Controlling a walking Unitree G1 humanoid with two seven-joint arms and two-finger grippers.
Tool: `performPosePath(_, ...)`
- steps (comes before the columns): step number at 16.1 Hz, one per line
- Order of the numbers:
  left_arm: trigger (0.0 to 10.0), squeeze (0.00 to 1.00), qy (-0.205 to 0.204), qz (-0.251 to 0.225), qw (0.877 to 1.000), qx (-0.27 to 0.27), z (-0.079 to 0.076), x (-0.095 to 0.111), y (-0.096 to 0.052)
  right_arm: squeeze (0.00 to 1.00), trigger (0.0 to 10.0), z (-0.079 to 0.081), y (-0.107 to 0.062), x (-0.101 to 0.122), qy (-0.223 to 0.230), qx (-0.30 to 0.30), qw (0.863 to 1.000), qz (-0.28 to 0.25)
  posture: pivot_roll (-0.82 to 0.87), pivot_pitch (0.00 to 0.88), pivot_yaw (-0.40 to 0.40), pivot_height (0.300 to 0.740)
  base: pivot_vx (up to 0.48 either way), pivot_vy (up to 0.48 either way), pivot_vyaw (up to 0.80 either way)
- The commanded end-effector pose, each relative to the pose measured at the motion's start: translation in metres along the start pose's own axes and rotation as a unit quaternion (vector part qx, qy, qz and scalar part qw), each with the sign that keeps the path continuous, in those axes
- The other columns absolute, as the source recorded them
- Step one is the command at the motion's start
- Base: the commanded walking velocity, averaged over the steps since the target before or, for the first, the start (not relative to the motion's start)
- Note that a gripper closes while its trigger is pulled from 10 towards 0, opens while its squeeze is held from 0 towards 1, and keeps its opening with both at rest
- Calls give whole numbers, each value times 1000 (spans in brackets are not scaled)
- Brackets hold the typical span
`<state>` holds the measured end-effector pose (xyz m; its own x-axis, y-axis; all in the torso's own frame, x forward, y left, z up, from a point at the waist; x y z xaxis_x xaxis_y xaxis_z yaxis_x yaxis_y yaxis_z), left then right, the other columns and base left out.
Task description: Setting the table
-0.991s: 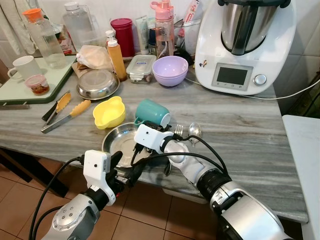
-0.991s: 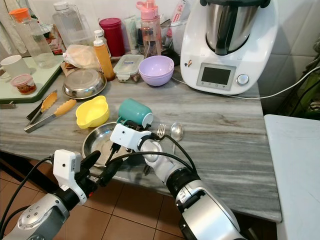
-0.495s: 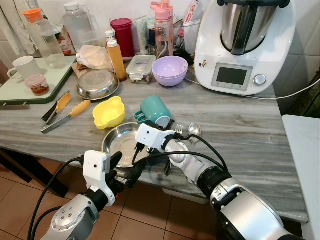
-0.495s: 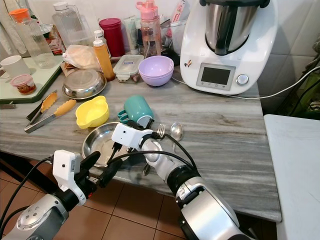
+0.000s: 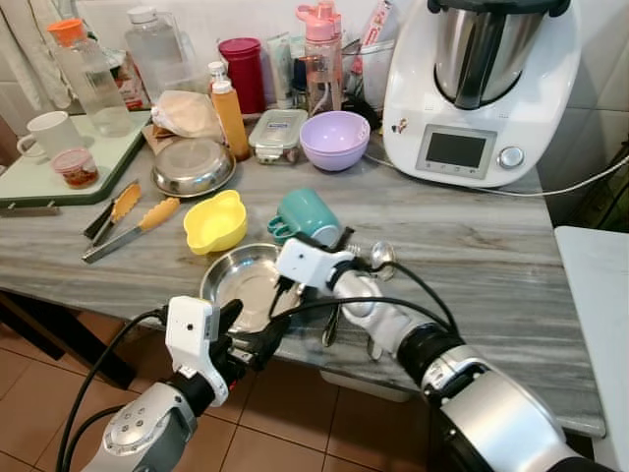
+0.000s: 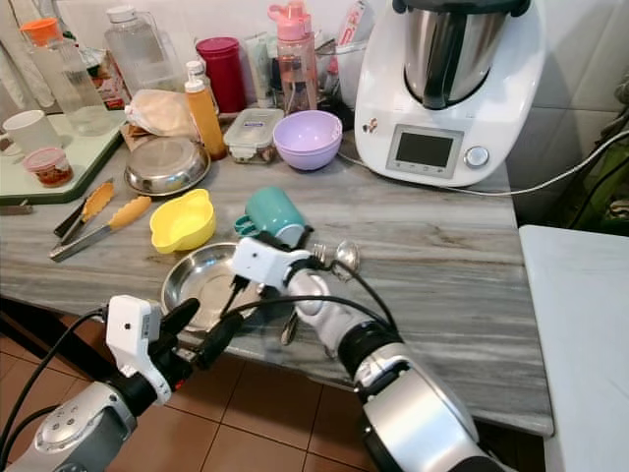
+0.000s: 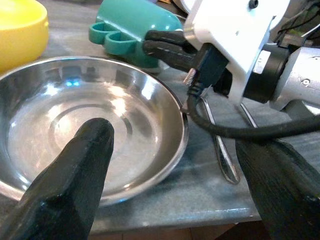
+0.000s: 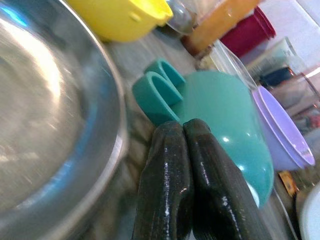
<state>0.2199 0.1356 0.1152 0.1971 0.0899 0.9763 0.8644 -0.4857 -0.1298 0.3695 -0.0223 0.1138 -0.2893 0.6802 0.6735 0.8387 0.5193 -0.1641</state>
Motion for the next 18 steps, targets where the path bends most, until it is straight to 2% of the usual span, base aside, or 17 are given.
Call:
performPosePath(1, 10000, 0, 13, -2, 1000, 6, 3, 5, -2, 0, 10000, -7, -1, -1, 8, -15, 1000, -2, -21, 22, 113, 740, 0, 0, 0)
performPosePath(11, 10000, 0, 18, 1, 1000, 1, 3, 4, 2, 0, 10000, -42, -14, -25, 24, -70, 997, 17, -41, 24, 122, 740, 0, 0, 0)
performPosePath(12, 10000, 0, 19, 1, 1000, 1, 3, 4, 2, 706, 10000, -44, -15, -25, 26, -72, 997, 14, -41, 24, 122, 740, 0, 0, 0)
performPosePath(13, 10000, 0, 19, 1, 1000, 1, 3, 5, 3, 1000, 10000, -47, -15, -21, 23, -78, 997, -1, -40, 22, 121, 740, 0, 0, 0)
performPosePath(15, 10000, 0, 19, 1, 1000, 2, 4, 5, 3, 1000, 10000, -43, -16, -12, 13, -60, 997, -36, -38, 21, 119, 740, 0, 0, 0)
performPosePath(18, 10000, 0, 19, 0, 1000, 5, 4, 5, 3, 1000, 10000, -33, -21, -10, -7, -20, 998, -55, -38, 19, 113, 740, 0, 0, 0)
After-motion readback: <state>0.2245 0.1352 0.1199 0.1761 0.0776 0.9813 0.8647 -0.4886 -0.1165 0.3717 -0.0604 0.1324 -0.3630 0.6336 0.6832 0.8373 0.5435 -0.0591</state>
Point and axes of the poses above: a point about 5 cm out from each wrist's last joint towards the gripper, its own y axis pointing out of the wrist towards the gripper, its own x axis along the axis of the wrist's last joint, z = x × y, the point moved 1 cm from there along y, pointing out of the wrist towards the gripper, and after that the axes turned 6 degrees about y, right-handed, at the moved point
